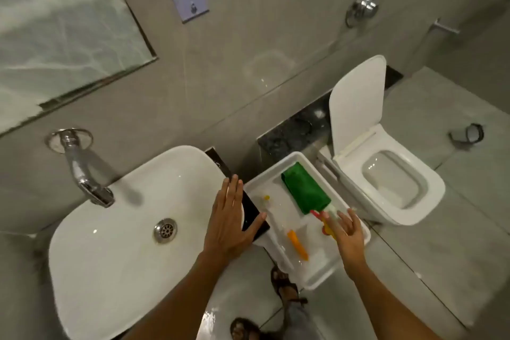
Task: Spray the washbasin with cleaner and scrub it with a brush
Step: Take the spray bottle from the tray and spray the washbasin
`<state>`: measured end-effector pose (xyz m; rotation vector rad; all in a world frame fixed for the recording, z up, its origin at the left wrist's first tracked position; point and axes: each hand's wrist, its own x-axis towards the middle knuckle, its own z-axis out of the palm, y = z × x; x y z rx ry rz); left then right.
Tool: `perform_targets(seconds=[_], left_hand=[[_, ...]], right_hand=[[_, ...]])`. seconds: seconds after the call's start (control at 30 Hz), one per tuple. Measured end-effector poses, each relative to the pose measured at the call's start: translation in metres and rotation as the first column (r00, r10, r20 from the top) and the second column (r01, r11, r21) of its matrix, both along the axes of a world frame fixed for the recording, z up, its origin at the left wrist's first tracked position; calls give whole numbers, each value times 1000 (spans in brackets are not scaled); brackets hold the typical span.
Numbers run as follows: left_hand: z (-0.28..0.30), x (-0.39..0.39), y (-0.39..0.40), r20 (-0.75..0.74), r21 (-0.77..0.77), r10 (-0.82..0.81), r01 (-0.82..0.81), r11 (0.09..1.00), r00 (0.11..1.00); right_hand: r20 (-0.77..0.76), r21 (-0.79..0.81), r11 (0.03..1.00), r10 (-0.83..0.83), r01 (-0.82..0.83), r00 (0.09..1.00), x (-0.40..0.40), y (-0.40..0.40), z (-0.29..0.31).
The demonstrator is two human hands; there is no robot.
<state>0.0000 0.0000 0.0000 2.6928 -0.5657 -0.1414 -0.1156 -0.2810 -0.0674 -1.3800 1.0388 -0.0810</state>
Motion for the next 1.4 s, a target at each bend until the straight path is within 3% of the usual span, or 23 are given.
perform_targets(seconds=[0.2, 0.43, 0.7, 0.93, 1.07, 1.23, 1.4], left_hand=[[-22, -1, 3, 63, 17, -30, 29, 999, 998], [-34, -1, 5, 103, -1, -2, 2, 1000, 995], [-33, -2, 3, 104, 70, 9, -16, 997, 995], [-36, -1, 5, 126, 53, -19, 12, 999, 992], [-33, 0, 3, 119, 31, -21, 17, 999, 993], [-22, -1, 4, 97, 53, -32, 27, 998, 995], [-2, -12, 7, 16, -121, 80, -77, 990, 997]], right_hand=[[-103, 32, 996, -76, 80, 992, -20, 27, -40], [-17, -45, 980, -195, 194, 981, 9, 37, -68], [102, -177, 979, -87, 104, 991, 40, 33, -74], [148, -163, 977, -112, 136, 983, 50, 36, -56], [187, -214, 977, 23, 18, 982, 55, 39, -38], [265, -110, 991, 101, -74, 959, 49, 55, 0], [360, -17, 990, 136, -139, 923, 34, 84, 58]])
